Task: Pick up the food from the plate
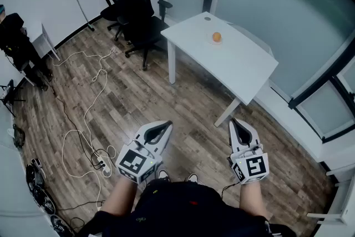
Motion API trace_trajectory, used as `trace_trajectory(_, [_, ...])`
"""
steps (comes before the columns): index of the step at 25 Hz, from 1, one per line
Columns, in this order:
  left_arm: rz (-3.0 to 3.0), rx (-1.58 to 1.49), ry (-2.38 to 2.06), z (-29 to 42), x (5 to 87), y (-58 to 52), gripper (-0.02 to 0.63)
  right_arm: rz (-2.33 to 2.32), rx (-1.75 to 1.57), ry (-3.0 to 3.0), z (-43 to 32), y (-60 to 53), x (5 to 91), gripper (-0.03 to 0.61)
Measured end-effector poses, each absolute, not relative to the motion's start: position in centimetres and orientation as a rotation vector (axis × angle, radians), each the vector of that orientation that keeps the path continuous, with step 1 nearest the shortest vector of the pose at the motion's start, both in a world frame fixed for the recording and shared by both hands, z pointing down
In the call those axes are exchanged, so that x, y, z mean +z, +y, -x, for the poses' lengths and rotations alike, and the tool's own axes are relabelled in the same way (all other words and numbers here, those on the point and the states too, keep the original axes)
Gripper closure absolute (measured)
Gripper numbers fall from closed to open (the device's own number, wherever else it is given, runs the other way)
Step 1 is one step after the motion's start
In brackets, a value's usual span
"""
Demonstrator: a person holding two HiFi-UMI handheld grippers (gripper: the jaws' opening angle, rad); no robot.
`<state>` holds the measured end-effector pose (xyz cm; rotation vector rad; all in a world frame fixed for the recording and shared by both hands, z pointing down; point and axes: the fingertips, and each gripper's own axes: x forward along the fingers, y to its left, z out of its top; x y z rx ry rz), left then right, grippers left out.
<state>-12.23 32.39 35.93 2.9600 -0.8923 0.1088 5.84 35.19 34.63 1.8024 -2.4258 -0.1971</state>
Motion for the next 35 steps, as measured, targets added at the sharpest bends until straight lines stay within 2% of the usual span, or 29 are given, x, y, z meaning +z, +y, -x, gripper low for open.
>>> trace_trajectory(17, [-2.967,0.106,-0.874,13.6,36.3,31.7,0.594,-1.811,-0.165,-2.433,-4.4,34.0,35.1,0.549])
trace_trajectory(30, [-2.967,0.144,-0.829,21.3,39.4,29.7,0.594,-1.796,-0.128,-2.37,3.1,31.1,37.0,0.548])
trace_trajectory(35, [-2.92,0.128,-0.858,22.7,40.3,27.9,0.594,-1.795,-0.088,-2.352,3.4,29.7,38.2,0.548])
